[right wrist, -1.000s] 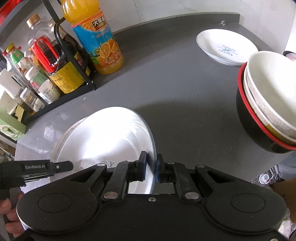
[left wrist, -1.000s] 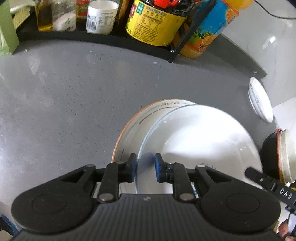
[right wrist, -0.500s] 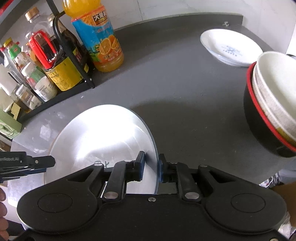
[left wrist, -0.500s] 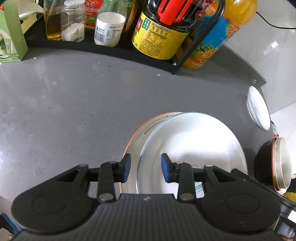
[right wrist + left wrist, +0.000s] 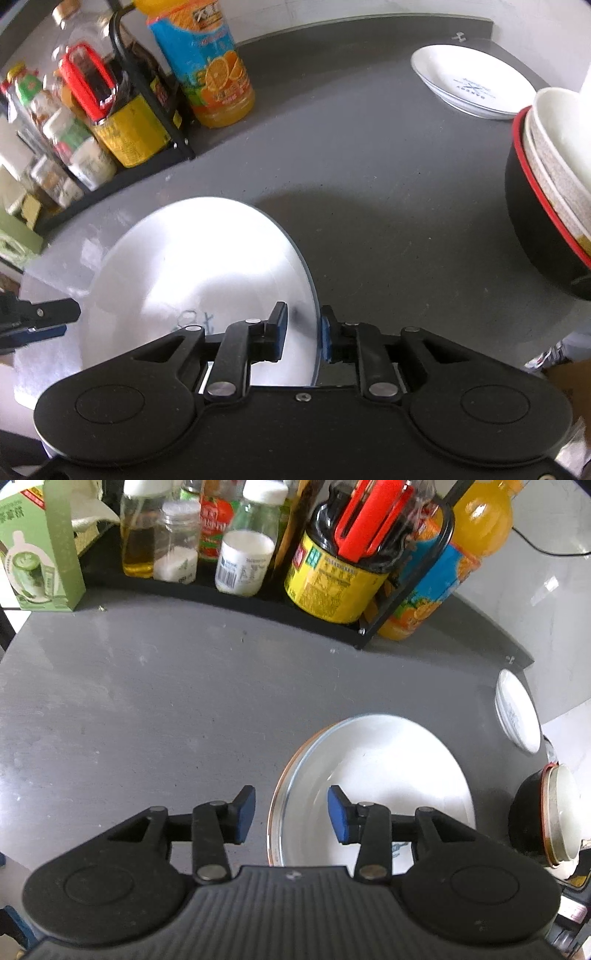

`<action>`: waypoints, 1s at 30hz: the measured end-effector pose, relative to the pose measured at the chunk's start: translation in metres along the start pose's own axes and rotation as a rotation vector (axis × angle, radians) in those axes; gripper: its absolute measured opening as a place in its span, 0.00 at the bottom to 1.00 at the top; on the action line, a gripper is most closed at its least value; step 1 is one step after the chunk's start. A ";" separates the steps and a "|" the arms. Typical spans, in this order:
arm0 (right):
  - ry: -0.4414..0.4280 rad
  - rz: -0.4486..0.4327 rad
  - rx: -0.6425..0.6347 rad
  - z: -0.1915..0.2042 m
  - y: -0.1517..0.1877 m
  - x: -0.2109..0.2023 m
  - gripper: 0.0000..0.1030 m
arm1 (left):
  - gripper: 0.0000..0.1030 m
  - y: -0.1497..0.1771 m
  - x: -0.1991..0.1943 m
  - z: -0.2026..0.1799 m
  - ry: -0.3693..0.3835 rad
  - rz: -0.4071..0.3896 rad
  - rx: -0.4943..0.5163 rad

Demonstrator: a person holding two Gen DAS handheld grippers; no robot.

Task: Organize plates and bowls
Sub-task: 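Open both grippers and release the 'Sweet' plate, then move both grippers to the white 'Bakery' plate near the wall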

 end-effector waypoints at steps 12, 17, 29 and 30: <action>-0.019 -0.149 0.079 -0.035 -0.019 -0.071 0.63 | 0.64 -0.006 -0.007 -0.050 0.075 -0.062 0.091; 0.014 -0.211 0.108 -0.060 -0.030 -0.098 0.78 | 0.68 -0.010 -0.005 -0.082 0.134 -0.091 0.126; 0.096 -0.302 0.198 -0.129 -0.062 -0.116 0.94 | 0.74 -0.026 0.012 -0.170 0.163 -0.109 0.292; 0.095 -0.303 0.203 -0.136 -0.066 -0.115 0.95 | 0.74 -0.029 0.015 -0.177 0.170 -0.109 0.296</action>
Point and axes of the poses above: each gripper's, at about its wrist camera, not at the fingertips, and x roughly the way its jaws point, z to its left, y to its underside, the point moved 5 cm from there along x, roughly the way its jaws point, and after that the axes turned 15 degrees about y, right-handed, at the moved point
